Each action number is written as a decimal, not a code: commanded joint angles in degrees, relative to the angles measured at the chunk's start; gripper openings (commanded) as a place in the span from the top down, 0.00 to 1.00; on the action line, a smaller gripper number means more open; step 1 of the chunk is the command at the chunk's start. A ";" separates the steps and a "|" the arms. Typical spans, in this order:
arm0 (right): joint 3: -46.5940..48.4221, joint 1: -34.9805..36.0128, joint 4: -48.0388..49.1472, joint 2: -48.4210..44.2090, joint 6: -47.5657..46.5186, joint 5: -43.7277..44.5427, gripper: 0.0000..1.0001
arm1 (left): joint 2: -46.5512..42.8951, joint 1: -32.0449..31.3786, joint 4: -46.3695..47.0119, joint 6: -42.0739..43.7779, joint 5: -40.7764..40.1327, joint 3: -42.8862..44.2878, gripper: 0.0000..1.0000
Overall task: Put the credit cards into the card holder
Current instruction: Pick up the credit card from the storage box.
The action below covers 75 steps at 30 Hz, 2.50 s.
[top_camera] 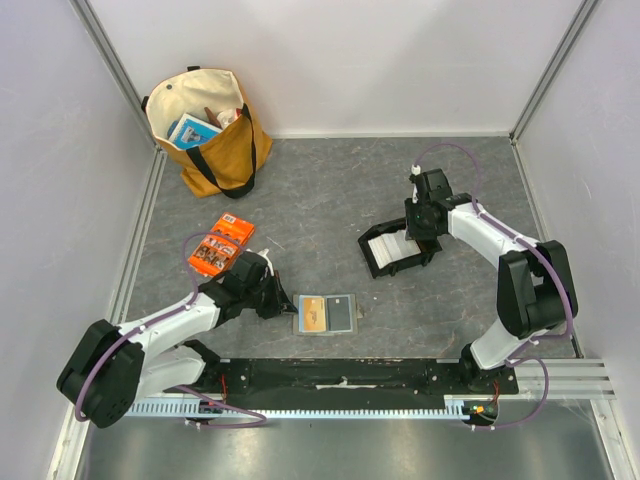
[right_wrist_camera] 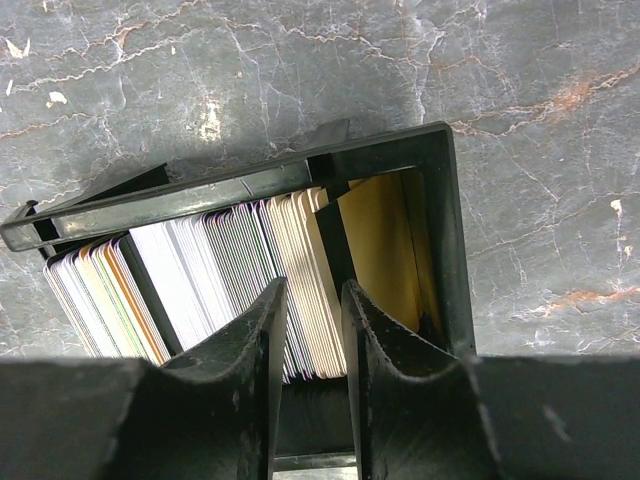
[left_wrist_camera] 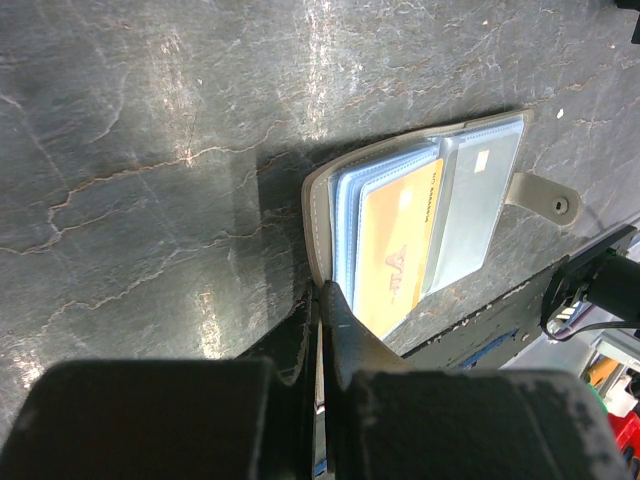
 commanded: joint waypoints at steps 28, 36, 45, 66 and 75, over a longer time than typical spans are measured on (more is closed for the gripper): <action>-0.32 -3.03 1.81 0.61 -0.06 -2.60 0.33 | -0.16 -0.10 1.95 2.53 1.13 1.38 0.98; -0.93 -1.00 1.11 4.04 -0.67 -1.46 0.31 | 0.54 -0.10 2.13 2.53 1.56 1.82 0.98; 0.30 -1.00 0.32 1.50 -1.81 -2.42 0.53 | 0.90 -0.10 2.21 2.61 1.74 2.00 0.98; 1.00 -1.88 -0.74 -1.32 -1.81 -4.27 0.71 | 0.54 -0.19 2.30 2.53 1.65 1.56 0.98; 1.18 -2.67 -0.82 -2.02 -1.81 -6.99 0.83 | 0.81 -0.19 2.48 2.70 1.56 1.47 0.98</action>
